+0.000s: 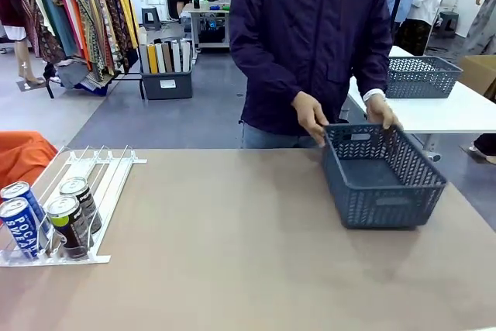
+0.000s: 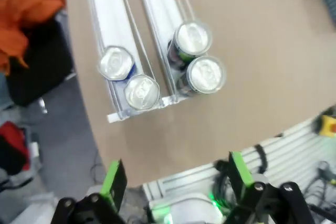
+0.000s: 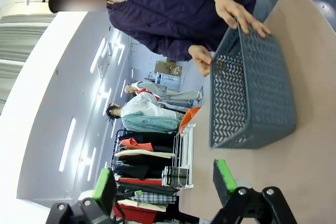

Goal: Retrieve and store the cans from the dispenser.
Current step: Pick up one can from the Automatic Can Dispenser and place it in the middle of the table.

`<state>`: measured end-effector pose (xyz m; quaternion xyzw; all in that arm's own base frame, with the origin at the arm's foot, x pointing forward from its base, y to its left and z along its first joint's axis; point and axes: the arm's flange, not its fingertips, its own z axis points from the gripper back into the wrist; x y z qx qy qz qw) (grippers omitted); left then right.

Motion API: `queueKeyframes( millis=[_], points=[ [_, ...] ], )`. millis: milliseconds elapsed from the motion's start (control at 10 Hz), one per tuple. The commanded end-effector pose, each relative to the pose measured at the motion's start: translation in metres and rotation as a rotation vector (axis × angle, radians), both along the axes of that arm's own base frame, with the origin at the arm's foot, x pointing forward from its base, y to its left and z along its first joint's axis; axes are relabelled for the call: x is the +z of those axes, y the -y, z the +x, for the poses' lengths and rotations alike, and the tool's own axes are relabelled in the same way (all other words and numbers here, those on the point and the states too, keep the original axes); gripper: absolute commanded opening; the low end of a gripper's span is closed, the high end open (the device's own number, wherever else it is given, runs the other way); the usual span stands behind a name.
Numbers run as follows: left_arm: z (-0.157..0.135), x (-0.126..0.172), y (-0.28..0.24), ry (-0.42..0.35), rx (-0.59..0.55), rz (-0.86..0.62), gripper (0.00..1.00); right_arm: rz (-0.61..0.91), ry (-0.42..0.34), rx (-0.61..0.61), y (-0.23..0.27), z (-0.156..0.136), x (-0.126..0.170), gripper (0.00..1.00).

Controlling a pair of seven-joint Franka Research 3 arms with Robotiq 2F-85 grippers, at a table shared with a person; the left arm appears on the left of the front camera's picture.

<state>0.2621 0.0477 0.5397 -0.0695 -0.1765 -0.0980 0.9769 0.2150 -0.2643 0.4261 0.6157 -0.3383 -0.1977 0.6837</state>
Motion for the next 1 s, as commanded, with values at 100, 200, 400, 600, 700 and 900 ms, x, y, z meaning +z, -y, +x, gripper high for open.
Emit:
queueKeyframes(
  millis=[100,200,400,600,700,900],
  points=[
    [0.023,-0.056,0.009,-0.099,0.123,-0.064,1.0,0.012,0.001,0.001,0.002,0.0,0.006,1.0],
    [0.015,-0.013,0.007,-0.05,0.021,0.028,1.0,0.012,0.001,0.001,0.002,0.0,0.006,1.0],
    [0.015,-0.013,0.007,-0.05,0.021,0.028,1.0,0.012,0.001,0.001,0.002,0.0,0.006,1.0],
    [0.023,-0.017,0.01,-0.062,0.023,0.016,1.0,0.012,0.001,0.001,0.002,0.0,0.006,1.0],
    [0.035,-0.027,0.008,-0.09,0.049,0.004,1.0,0.012,0.001,0.001,0.002,0.0,0.006,1.0],
    [0.057,-0.046,0.003,-0.134,0.13,0.001,1.0,0.012,0.001,0.001,0.002,0.0,0.006,1.0]
  ],
)
